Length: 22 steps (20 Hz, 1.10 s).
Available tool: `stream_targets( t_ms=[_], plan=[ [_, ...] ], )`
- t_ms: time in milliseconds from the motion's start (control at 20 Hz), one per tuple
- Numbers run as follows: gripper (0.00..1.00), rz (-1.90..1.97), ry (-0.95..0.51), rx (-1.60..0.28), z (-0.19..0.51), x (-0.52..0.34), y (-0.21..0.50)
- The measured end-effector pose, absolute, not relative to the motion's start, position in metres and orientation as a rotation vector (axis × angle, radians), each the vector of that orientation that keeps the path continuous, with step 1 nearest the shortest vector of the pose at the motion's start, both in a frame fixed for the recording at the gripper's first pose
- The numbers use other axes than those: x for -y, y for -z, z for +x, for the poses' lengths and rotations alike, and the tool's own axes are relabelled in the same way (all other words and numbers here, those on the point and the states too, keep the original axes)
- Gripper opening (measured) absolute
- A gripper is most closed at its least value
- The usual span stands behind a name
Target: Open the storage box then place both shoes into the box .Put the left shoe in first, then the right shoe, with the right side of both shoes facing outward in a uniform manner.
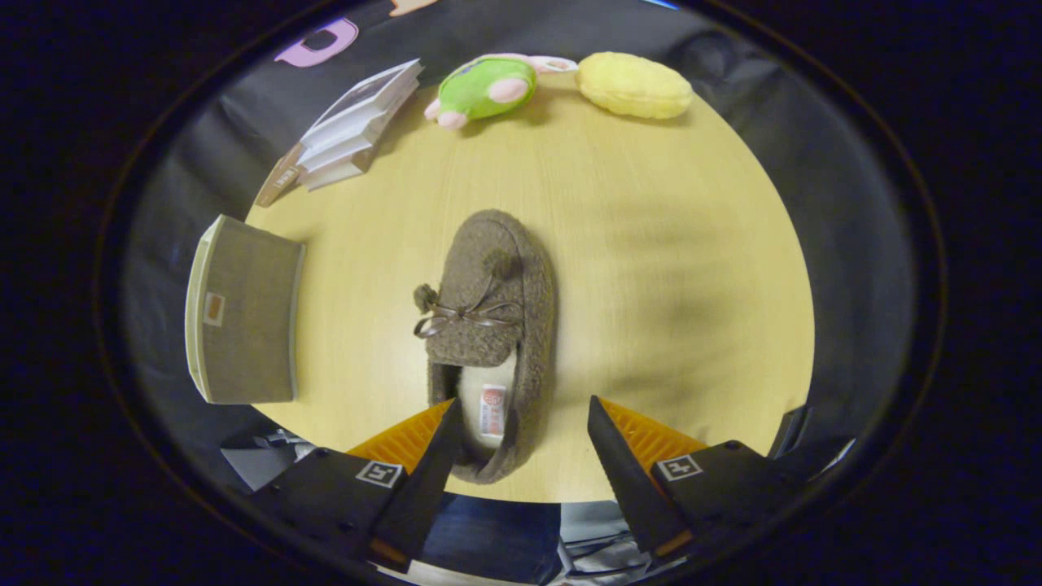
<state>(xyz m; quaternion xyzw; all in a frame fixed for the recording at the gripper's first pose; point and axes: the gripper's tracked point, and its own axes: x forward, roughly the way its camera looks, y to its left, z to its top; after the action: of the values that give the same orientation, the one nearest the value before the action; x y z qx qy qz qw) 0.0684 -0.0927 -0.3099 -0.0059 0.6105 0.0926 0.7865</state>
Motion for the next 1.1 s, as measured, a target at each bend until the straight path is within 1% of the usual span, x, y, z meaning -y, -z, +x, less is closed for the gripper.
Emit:
stream_targets(
  t_ms=[50, 300, 450, 600, 800, 850, 1100],
  plan=[
    [0.97, -0.024, -0.199, -1.320, 0.070, 0.096, 0.316],
    [0.61, -0.079, -0.230, -1.329, 0.077, 0.103, 0.332],
    [0.40, -0.069, -0.284, -1.352, 0.069, 0.097, 0.336],
    [0.18, -0.087, -0.294, -1.359, 0.068, 0.095, 0.340],
    [0.18, -0.022, -0.290, -1.384, 0.068, 0.097, 0.341],
    [0.08, 0.026, -0.279, -1.398, 0.068, 0.096, 0.341],
    [0.08, 0.183, -0.261, -1.419, 0.064, 0.092, 0.340]
  ],
)
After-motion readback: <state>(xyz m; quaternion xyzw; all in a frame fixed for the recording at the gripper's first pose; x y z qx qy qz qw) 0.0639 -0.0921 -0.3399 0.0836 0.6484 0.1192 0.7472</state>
